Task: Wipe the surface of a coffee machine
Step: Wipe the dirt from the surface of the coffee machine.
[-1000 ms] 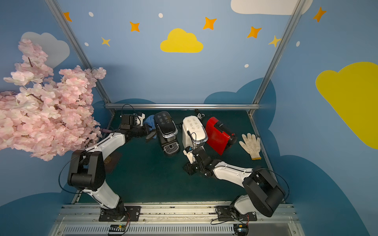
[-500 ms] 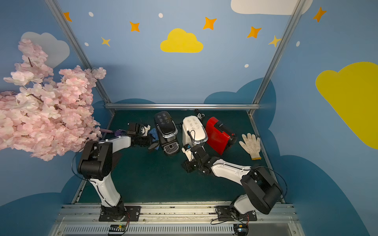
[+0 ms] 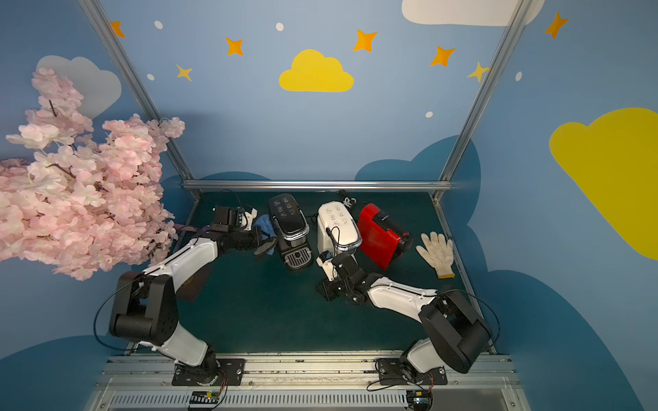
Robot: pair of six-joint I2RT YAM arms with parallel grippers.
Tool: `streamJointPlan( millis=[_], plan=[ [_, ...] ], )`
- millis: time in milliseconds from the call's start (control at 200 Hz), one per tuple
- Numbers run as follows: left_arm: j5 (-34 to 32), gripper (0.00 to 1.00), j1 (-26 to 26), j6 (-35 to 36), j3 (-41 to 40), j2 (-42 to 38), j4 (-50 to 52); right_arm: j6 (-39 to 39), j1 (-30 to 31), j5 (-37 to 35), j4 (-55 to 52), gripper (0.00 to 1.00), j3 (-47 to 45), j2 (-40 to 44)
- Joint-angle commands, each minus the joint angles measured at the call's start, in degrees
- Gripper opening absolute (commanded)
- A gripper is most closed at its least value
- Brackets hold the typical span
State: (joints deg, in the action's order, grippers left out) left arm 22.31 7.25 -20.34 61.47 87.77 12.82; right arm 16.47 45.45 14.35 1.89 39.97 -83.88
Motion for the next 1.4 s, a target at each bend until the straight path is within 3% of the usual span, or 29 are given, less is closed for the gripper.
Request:
streamJointPlan(
  millis=[0,205,646,791,956,1397],
  plan=[
    [-2.2,0.03,1.4,-2.1,-0.9,-4.8,0.8,0.1,-0.3,0.4,-0.3,0.32,0.7,0.1],
    [-6.9,0.03,3.2,-8.1,-10.5,-9.2,-10.5,0.3,-0.3,0.9,-0.2,0.32,0.6,0.1],
    [-3.1,0.03,3.8,-13.7,-16.5,6.5,-23.0,0.0,-0.3,0.2,-0.6,0.32,0.5,0.3],
    [-1.2,0.03,3.7,-13.8,-14.7,12.7,-23.4,-0.1,-0.3,0.1,-0.8,0.32,0.6,0.5],
    [-0.7,0.03,3.5,-13.4,-13.1,14.4,-22.5,-0.4,-0.3,-0.3,-1.2,0.32,0.7,0.6],
    [-3.3,0.03,-2.1,-6.9,-4.8,2.7,-9.5,-0.2,-0.3,-0.2,-0.5,0.32,0.0,1.4]
  ],
)
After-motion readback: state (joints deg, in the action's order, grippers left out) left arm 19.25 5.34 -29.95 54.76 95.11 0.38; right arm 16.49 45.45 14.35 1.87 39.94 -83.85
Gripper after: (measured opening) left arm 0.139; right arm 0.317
